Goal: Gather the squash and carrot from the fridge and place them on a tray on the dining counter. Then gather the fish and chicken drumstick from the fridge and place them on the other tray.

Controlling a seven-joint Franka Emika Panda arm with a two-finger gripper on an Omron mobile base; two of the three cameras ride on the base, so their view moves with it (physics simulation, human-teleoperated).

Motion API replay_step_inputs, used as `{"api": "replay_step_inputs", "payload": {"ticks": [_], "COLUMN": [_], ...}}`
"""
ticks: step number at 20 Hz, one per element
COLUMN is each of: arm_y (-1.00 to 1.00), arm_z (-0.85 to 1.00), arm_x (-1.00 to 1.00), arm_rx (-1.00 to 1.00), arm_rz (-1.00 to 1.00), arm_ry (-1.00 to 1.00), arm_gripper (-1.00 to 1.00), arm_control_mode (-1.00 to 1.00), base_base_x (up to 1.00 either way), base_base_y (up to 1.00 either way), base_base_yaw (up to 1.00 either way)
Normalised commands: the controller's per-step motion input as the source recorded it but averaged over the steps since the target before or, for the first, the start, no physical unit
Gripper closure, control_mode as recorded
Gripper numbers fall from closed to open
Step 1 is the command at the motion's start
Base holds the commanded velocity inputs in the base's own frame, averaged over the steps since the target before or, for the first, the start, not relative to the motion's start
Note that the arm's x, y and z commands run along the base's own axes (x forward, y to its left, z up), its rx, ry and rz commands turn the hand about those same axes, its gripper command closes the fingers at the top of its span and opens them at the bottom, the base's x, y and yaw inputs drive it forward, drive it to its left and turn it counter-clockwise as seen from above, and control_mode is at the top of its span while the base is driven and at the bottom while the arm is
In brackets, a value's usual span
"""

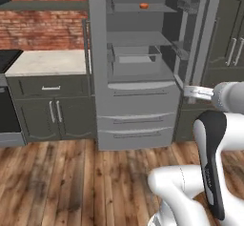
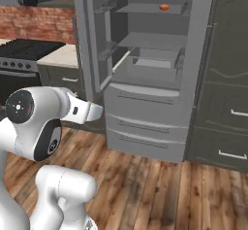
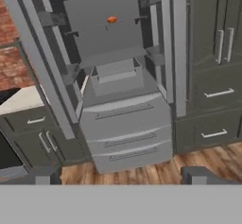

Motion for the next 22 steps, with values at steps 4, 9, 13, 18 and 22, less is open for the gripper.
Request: {"api": "replay_step_inputs", "payload": {"ticks": [4, 9, 13, 18, 22], "arm_y": [0.00, 0.00, 0.00, 0.00, 0.00], "arm_z": [0.00, 0.00, 0.00, 0.00, 0.00], "arm_x": [0.00, 0.00, 0.00, 0.00, 0.00], "arm_rx": [0.00, 0.00, 0.00, 0.00, 0.00], "arm_rz": [0.00, 0.00, 0.00, 0.00, 0.00], "arm_ry": [0.00, 0.00, 0.00, 0.00, 0.00], "arm_gripper": [-1.00, -1.00, -1.00, -1.00, -1.00], "arm_control_mode": [1.00, 1.00, 1.00, 1.00, 1.00], "base_base_x": [1.00, 1.00, 1.00, 1.00, 1.00], "base_base_y": [-0.06, -0.02, -0.04, -0.05, -0.20], "base_base_yaw": [0.00, 0.00, 0.00, 0.00, 0.00]}}
